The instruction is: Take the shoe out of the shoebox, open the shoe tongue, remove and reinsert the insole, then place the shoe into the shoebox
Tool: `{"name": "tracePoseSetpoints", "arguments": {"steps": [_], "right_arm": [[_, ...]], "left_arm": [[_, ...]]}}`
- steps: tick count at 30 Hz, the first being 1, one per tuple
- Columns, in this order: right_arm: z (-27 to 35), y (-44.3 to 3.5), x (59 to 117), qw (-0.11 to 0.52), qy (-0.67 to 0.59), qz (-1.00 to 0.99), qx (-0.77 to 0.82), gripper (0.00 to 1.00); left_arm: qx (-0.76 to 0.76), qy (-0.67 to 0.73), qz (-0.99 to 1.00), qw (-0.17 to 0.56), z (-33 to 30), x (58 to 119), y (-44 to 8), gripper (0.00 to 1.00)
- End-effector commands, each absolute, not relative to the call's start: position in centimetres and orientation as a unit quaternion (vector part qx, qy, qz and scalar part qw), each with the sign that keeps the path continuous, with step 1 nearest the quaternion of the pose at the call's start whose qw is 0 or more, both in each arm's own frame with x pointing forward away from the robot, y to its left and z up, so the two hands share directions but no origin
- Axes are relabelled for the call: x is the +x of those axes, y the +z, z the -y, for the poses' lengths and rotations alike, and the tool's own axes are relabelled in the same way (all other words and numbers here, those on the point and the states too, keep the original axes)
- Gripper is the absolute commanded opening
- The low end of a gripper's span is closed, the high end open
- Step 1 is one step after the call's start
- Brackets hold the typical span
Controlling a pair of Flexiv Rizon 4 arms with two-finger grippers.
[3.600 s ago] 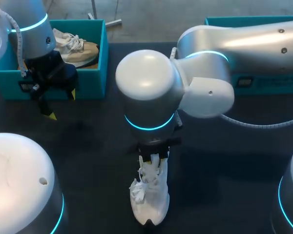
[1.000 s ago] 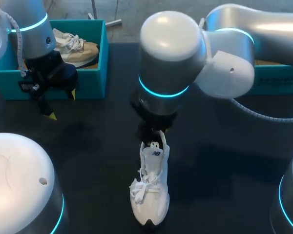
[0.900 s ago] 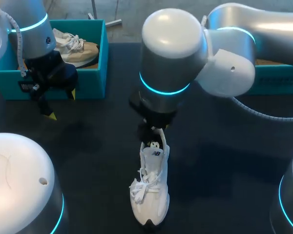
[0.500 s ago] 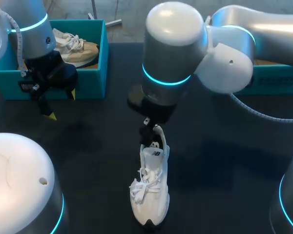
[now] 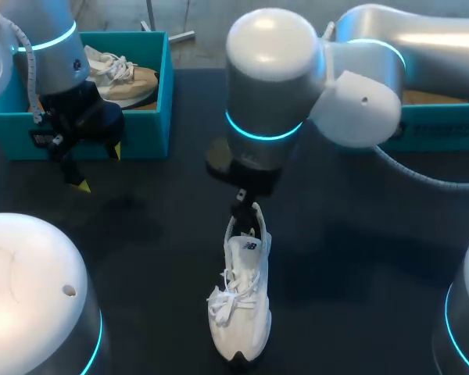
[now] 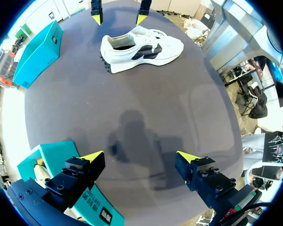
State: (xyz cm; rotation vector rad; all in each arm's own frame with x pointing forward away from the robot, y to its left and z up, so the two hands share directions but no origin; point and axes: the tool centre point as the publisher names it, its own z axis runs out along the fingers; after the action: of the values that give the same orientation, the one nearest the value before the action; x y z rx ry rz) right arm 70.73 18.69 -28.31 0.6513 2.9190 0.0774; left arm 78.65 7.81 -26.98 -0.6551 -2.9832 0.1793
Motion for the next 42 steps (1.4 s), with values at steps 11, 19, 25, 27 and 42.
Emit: {"name": "tracePoseSetpoints", "arguments": {"steps": [11,19,25,27,42], "right_arm": [[-19.7,-30.5,73.8,0.065,0.022,-0.986,0.149,0.99],[-19.3,-31.6,74.8,0.079,0.022,-0.988,0.134,0.80],[-19.5,-32.7,75.0,0.078,0.022,-0.990,0.119,0.75],[-19.5,-33.0,75.2,0.074,0.021,-0.990,0.117,0.78],[-18.9,-35.9,77.0,0.058,0.021,-0.993,0.100,0.83]], "left_arm": [[-0.214,0.058,0.974,0.040,-7.9,78.5,-27.0,1.00],[-0.214,0.058,0.974,0.040,-7.9,78.5,-27.0,1.00],[-0.214,0.058,0.974,0.040,-7.9,78.5,-27.0,1.00],[-0.214,0.058,0.974,0.040,-7.9,78.5,-27.0,1.00],[-0.214,0.058,0.974,0.040,-7.9,78.5,-27.0,1.00]]}}
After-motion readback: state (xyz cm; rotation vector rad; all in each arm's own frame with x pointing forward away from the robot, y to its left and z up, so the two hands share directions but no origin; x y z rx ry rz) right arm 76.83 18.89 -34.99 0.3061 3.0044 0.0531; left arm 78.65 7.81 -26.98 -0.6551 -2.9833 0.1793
